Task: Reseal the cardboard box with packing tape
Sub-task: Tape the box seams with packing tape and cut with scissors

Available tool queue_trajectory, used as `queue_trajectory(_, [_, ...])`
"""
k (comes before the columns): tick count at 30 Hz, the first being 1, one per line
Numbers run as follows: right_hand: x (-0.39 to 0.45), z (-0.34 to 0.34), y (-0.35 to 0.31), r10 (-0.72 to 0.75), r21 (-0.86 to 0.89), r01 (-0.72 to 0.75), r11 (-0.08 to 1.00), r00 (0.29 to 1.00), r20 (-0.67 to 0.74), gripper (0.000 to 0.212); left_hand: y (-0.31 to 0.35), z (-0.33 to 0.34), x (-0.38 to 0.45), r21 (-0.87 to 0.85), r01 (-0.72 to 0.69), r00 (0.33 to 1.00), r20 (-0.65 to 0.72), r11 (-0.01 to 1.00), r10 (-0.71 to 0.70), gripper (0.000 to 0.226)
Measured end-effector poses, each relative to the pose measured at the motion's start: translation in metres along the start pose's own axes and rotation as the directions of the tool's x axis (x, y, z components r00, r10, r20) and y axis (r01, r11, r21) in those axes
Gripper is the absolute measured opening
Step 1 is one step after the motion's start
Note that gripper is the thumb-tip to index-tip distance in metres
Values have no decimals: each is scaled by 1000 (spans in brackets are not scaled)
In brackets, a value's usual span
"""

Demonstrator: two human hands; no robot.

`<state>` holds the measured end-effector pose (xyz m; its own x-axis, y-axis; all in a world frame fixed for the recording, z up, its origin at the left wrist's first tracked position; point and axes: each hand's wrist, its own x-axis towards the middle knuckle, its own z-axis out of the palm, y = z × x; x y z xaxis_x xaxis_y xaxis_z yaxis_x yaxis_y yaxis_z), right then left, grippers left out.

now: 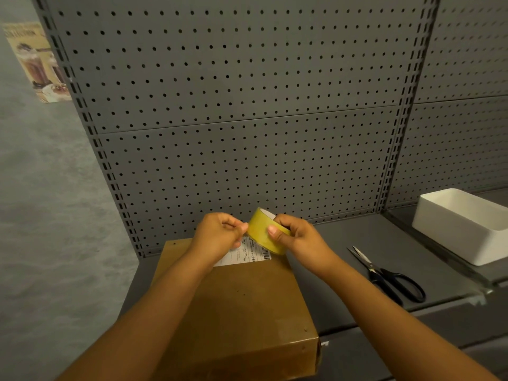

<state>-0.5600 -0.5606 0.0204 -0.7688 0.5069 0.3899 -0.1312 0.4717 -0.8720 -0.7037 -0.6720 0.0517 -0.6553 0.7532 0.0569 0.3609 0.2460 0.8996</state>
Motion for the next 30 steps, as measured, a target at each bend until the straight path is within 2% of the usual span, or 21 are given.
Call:
queue_trajectory(4, [0,1,-3,-15,-39,15,999,1000,2,27,3,4,6,208,-5,1000,22,978,1,13])
queue_trajectory(6, [0,3,-5,-26,-78,26,997,1000,-6,29,4,2,9,229,31,996,75,973,-50,16])
queue_trajectory(11, [3,7,-3,-69,-213,59,975,997,-42,30,4,-5,8,136,65,980,176,989,-89,20])
queue_trajectory(15, [4,5,-1,-54,-206,48,977,998,-24,26,4,-6,6,3,64,991,118,998,-64,18])
queue_trajectory(19, [4,6,0,-50,-195,47,980,999,-9,22,4,-7,6,-225,154,986,94,962,-136,10])
queue_trajectory(23, [5,9,1,-32,-195,33,980,999,5,14,2,-5,6,-144,141,987,92,980,-129,19])
queue_trajectory(26, [6,7,0,-24,-182,23,983,1000,-2,22,1,-3,5,-91,123,991,64,988,-117,4])
queue_trajectory(30, [5,3,1,-16,-158,17,987,1000,7,26,3,-1,8,-97,119,992,55,988,-114,15])
